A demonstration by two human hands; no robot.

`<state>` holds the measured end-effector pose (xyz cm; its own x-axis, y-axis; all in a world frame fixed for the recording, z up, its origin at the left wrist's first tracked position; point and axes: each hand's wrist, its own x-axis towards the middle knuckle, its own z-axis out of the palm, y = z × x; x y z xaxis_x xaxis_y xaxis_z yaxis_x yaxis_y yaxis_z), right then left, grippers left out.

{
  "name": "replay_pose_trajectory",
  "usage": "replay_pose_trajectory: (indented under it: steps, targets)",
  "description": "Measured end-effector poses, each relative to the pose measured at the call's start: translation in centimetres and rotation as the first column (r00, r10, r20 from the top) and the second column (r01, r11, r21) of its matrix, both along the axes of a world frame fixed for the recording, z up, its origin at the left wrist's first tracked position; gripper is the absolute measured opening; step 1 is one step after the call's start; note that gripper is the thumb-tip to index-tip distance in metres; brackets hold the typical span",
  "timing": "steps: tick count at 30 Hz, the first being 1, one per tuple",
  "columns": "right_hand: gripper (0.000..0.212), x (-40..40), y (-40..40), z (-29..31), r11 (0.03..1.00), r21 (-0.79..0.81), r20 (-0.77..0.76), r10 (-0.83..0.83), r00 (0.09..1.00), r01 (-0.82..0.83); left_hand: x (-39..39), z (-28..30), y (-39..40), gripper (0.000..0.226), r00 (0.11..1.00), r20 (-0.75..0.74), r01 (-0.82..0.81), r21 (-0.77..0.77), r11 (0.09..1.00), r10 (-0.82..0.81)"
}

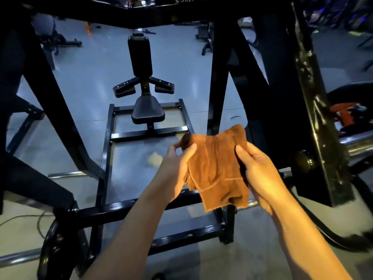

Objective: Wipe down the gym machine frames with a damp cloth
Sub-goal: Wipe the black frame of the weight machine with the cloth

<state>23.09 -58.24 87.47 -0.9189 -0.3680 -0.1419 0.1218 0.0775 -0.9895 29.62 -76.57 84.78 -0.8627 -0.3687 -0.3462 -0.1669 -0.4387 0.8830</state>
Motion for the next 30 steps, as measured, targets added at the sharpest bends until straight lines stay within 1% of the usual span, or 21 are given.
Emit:
replay_pose_trajectory:
  steps: [2,4,5,7,9,10,12,14,15,16,17,18,19,20,21,23,24,25,27,28,30]
  targets:
    - [0.024,0.3,-0.3,0.5,0.995,0.084,-0.140,-0.038,0.989,0.050,0.3,-0.6,-0.1,0.024,0.998,-0.059,0.008,-0.099,0.995,-0.014]
    - [0.023,0.9,-0.6,1.0,0.980,0.174,-0.319,-0.033,0.947,0.093,0.3,-1.2,-0.1,0.018,0.995,-0.090,-0.057,-0.224,0.973,0.037]
    - [0.022,1.1,-0.5,1.3,0.975,0.201,-0.380,-0.016,0.925,0.099,0.2,-1.3,0.1,0.014,0.991,-0.105,-0.103,-0.253,0.962,0.078]
    - [0.018,1.8,-0.7,2.1,0.975,0.203,-0.442,0.010,0.897,0.089,-0.2,-1.0,0.2,0.008,0.982,-0.147,-0.156,-0.283,0.946,0.118]
    - [0.015,2.1,-0.7,2.6,0.968,0.235,-0.490,0.043,0.871,0.084,-0.4,-0.8,0.3,0.005,0.980,-0.175,-0.159,-0.378,0.912,0.098]
    - [0.014,2.2,-0.8,2.8,0.961,0.261,-0.516,0.058,0.855,0.092,-0.3,-1.0,0.3,0.008,0.982,-0.171,-0.151,-0.431,0.889,0.084]
    - [0.015,2.3,-1.0,3.1,0.947,0.300,-0.543,0.073,0.836,0.112,-0.2,-1.6,0.8,0.013,0.989,-0.120,-0.129,-0.479,0.868,0.081]
    - [0.015,2.2,-1.1,2.8,0.921,0.351,-0.575,0.068,0.816,0.170,0.1,-2.3,1.4,0.021,0.997,0.010,-0.062,-0.490,0.870,0.076]
    - [0.015,2.2,-1.1,2.5,0.897,0.386,-0.602,0.068,0.795,0.215,0.4,-2.5,1.9,0.023,0.995,0.086,-0.009,-0.461,0.887,0.055]
    - [0.016,2.3,-1.2,2.2,0.869,0.426,-0.625,0.079,0.777,0.254,0.7,-2.6,2.4,0.024,0.989,0.147,0.042,-0.389,0.920,0.017]
    - [0.019,2.5,-1.2,1.8,0.840,0.466,-0.638,0.101,0.764,0.278,1.0,-2.5,2.9,0.026,0.982,0.183,0.086,-0.239,0.967,-0.041]
    - [0.022,2.8,-1.3,1.3,0.818,0.500,-0.640,0.129,0.757,0.283,1.3,-2.3,3.3,0.031,0.977,0.182,0.120,-0.013,0.993,-0.116]
    - [0.023,3.3,-1.5,0.8,0.806,0.527,-0.627,0.155,0.764,0.269,1.5,-2.0,3.9,0.038,0.972,0.140,0.155,0.212,0.965,-0.187]
    - [0.023,3.8,-1.7,0.4,0.805,0.542,-0.601,0.173,0.780,0.239,1.8,-1.7,4.4,0.046,0.971,0.082,0.182,0.361,0.915,-0.225]
    - [0.021,4.3,-1.9,0.1,0.810,0.549,-0.570,0.182,0.801,0.206,1.9,-1.5,4.8,0.053,0.974,0.034,0.186,0.439,0.879,-0.223]
    - [0.021,4.9,-2.3,-0.2,0.829,0.534,-0.522,0.168,0.836,0.168,1.8,-1.3,5.4,0.062,0.987,-0.001,0.140,0.512,0.847,-0.163]
    - [0.022,4.9,-2.2,-0.3,0.836,0.523,-0.510,0.150,0.847,0.167,1.7,-1.2,5.5,0.066,0.987,-0.004,0.142,0.512,0.847,-0.162]
    - [0.023,4.8,-1.9,-0.4,0.840,0.513,-0.502,0.130,0.855,0.174,1.7,-1.1,5.5,0.067,0.982,-0.003,0.169,0.479,0.861,-0.191]
    - [0.025,4.3,-1.1,-0.5,0.825,0.517,-0.515,0.087,0.853,0.228,1.6,-0.6,5.4,0.060,0.960,-0.011,0.263,0.370,0.891,-0.279]
    - [0.025,4.2,-0.6,-0.7,0.801,0.531,-0.534,0.065,0.843,0.275,1.5,-0.5,5.4,0.055,0.960,-0.023,0.269,0.331,0.904,-0.278]
    - [0.023,4.2,0.3,-0.9,0.771,0.538,-0.541,0.006,0.841,0.341,1.0,-0.3,5.3,0.051,0.981,-0.041,0.191,0.307,0.933,-0.187]
